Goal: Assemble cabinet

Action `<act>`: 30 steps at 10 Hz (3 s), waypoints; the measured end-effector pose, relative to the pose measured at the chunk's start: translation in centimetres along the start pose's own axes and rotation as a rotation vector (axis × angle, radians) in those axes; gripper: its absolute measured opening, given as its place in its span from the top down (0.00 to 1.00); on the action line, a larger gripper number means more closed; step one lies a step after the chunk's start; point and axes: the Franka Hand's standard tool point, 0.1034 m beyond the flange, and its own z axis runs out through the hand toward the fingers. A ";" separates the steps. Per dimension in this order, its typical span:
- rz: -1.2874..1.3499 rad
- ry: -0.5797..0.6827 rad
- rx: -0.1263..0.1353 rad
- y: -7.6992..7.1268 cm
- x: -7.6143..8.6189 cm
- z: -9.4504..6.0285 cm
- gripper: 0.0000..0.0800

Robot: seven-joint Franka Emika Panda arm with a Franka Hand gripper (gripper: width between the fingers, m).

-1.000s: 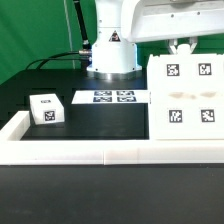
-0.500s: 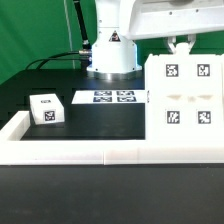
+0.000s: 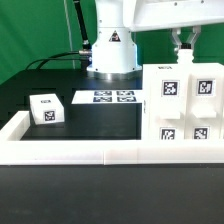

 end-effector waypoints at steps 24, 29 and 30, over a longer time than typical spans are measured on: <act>-0.272 -0.042 0.002 22.2 -16.3 6.2 0.00; -0.251 -0.033 -0.033 23.6 -16.8 9.5 0.00; -0.261 -0.037 -0.034 23.8 -17.0 10.3 0.00</act>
Offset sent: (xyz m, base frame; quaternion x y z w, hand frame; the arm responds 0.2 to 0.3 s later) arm 0.0000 0.0000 0.0000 0.0000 0.0000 0.0000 1.0000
